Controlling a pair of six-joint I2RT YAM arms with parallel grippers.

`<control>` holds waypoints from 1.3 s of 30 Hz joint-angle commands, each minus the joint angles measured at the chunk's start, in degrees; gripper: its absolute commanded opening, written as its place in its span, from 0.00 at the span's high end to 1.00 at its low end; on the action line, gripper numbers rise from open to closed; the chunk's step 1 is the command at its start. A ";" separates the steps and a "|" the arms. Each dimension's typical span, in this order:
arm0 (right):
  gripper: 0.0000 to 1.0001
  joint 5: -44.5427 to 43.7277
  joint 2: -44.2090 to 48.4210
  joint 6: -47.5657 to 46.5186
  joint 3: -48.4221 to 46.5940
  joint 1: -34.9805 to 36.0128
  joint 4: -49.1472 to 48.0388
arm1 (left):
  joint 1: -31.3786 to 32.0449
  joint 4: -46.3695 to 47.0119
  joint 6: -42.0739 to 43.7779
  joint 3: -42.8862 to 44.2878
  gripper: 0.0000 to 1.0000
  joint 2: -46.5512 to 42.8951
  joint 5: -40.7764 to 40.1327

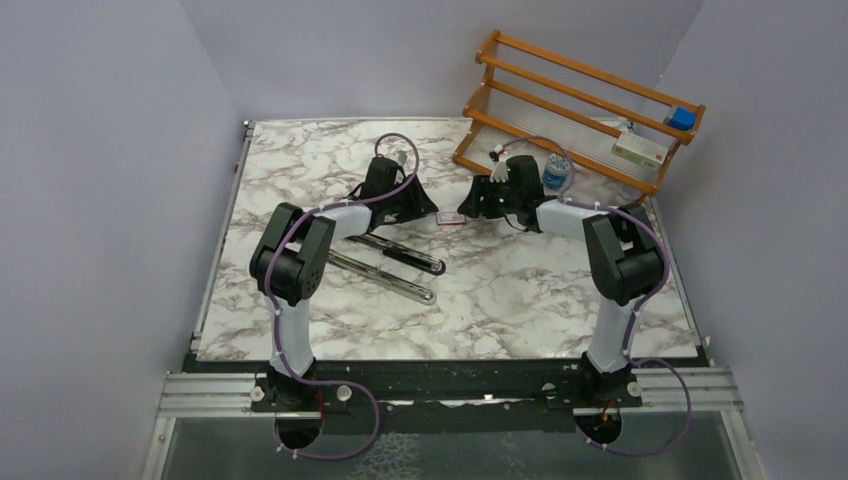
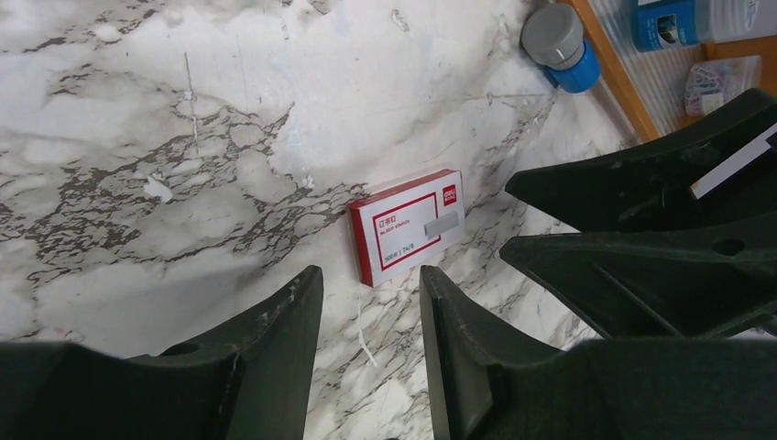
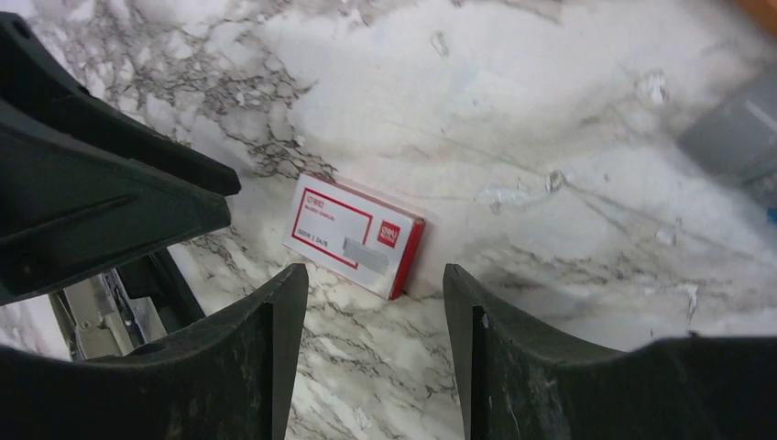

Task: Load the staples into the stapler

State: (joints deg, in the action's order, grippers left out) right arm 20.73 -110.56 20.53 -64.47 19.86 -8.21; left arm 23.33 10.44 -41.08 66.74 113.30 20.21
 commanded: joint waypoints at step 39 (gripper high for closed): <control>0.35 16.21 -14.22 -22.59 -20.13 -1.41 14.20 | -0.90 -8.13 5.12 7.52 0.62 3.05 2.87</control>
State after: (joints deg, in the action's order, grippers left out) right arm 35.46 -122.98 -2.94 -83.42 18.63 4.10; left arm 22.92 3.22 -37.04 72.64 115.59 22.13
